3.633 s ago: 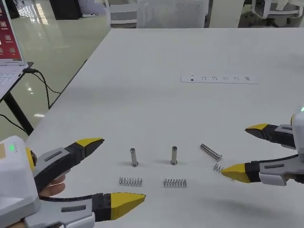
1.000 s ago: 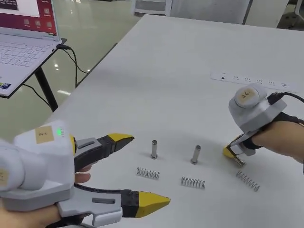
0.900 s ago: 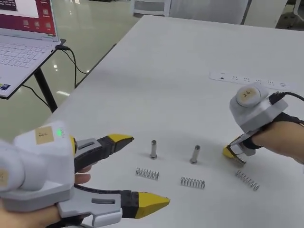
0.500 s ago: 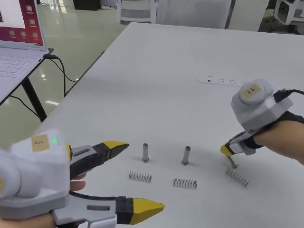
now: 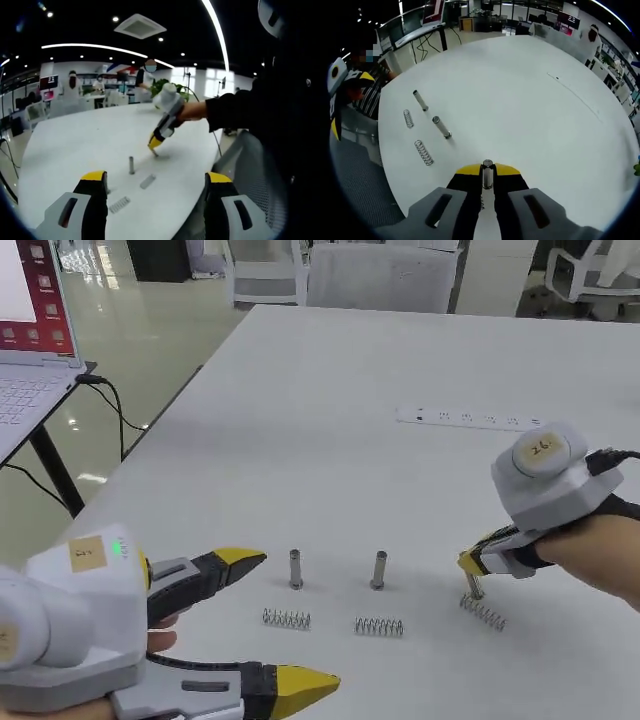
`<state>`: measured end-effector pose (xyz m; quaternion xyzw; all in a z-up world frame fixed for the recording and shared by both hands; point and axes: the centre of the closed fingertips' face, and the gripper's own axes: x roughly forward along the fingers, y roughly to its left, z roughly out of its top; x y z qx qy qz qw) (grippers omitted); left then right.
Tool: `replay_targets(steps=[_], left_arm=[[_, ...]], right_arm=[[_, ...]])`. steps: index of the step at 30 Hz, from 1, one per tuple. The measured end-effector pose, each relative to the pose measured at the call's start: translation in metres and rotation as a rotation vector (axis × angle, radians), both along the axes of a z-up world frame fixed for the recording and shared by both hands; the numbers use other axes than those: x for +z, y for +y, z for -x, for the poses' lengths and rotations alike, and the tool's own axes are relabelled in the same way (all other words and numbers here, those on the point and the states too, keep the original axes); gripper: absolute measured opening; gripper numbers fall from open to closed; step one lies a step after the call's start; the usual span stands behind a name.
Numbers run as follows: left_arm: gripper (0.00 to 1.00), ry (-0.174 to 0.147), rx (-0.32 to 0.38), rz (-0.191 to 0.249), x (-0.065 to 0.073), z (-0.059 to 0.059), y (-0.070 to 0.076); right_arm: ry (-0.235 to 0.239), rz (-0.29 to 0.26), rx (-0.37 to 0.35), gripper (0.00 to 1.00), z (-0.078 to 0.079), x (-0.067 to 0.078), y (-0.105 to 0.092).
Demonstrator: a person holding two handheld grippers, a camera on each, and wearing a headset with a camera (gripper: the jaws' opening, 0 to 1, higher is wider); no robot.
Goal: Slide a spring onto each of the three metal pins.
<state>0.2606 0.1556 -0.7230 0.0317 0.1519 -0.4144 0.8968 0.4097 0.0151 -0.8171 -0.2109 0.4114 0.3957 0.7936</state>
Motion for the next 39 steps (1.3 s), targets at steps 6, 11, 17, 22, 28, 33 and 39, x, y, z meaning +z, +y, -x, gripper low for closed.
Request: replay_targets(steps=[6,11,17,22,28,33,39], left_arm=[[0.76,0.002,-0.010,-0.006,-0.001,0.001,-0.001],[0.76,0.005,-0.019,-0.013,-0.002,0.002,-0.003],[0.76,0.008,-0.025,-0.018,-0.004,0.002,-0.003],[0.76,0.007,-0.029,-0.021,-0.004,0.003,-0.004],[0.75,0.007,-0.032,-0.018,-0.003,0.004,-0.004],[0.75,0.002,-0.029,-0.012,-0.002,0.004,-0.004],[0.75,0.003,-0.035,-0.012,-0.002,0.005,-0.005]], right_arm=[[-0.019,-0.043,-0.005,0.05,0.003,0.004,0.002],[-0.014,-0.061,-0.020,0.05,0.007,0.004,-0.001],[-0.002,-0.052,-0.033,0.05,0.014,0.004,-0.007],[0.001,-0.043,-0.033,0.05,0.018,0.003,-0.010],[0.001,-0.020,-0.025,0.05,0.021,0.003,-0.011],[0.001,-0.023,-0.021,0.05,0.022,0.003,-0.011],[-0.001,-0.027,-0.013,0.06,0.024,0.004,-0.012]])
